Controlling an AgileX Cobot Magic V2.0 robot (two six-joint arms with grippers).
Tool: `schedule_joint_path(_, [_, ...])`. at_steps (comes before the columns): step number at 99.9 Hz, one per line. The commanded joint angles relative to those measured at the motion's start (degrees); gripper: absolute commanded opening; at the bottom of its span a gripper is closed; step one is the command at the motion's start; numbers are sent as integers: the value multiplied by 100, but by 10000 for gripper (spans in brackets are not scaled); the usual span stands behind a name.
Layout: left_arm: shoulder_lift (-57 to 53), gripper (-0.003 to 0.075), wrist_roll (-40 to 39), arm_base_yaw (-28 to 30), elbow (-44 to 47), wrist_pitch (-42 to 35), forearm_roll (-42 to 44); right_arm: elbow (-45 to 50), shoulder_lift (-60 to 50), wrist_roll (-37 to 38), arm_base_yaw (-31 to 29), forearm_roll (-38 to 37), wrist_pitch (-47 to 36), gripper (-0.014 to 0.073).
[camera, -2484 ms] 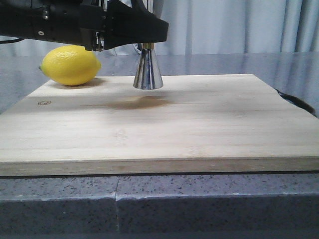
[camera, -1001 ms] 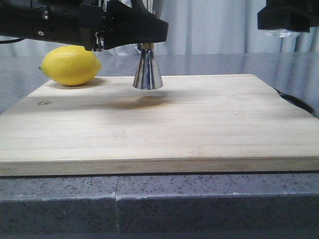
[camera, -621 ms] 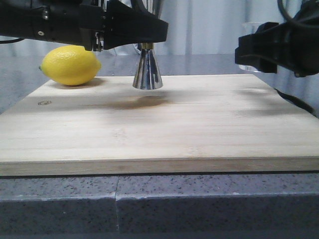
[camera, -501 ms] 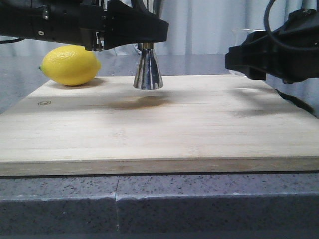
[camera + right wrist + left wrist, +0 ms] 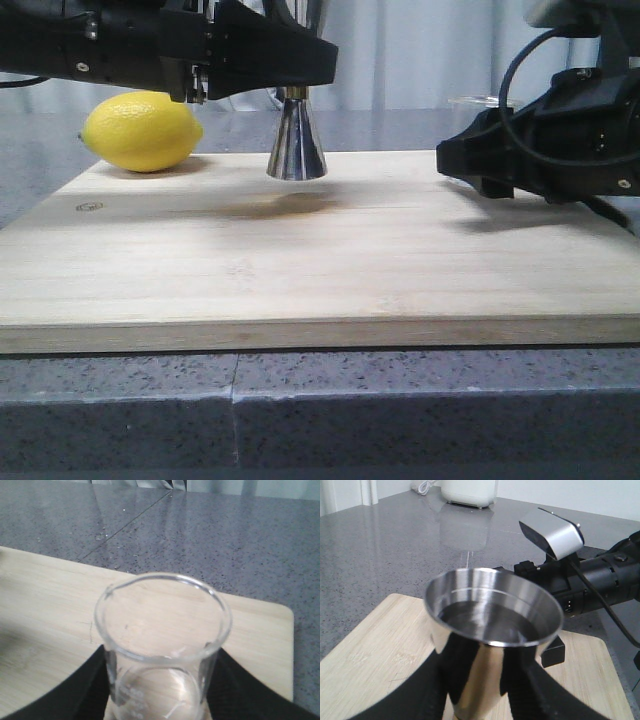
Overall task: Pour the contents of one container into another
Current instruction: 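Lower the empty beaker onto the board and open the right gripper, then lower the filled jigger onto the board with the left gripper and release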
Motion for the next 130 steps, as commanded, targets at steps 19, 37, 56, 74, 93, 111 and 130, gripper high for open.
schedule_joint_path(19, [-237, 238, -55, -30, -168, 590, -488, -116, -148, 6, -48, -106, -508, 433])
schedule_joint_path(37, [-237, 238, -55, -30, -168, 590, -488, -116, -512, 6, -48, -165, 58, 570])
schedule_joint_path(56, [-237, 238, -55, -30, -168, 590, -488, -116, -1475, 88, -48, -163, 1980, 576])
schedule_joint_path(74, [-237, 238, -55, -30, -168, 590, -488, -130, -2623, 248, -48, -152, 3893, 576])
schedule_joint_path(93, [-237, 238, -55, -30, -168, 590, -488, -240, -3816, 245, -48, -115, 5566, 576])
schedule_joint_path(111, [-237, 238, -55, -30, -168, 590, -488, -279, -4870, 245, -48, -103, 6552, 576])
schedule_joint_path(130, [-237, 238, -55, -30, -168, 590, -488, -279, -5719, 245, -48, -103, 7137, 576])
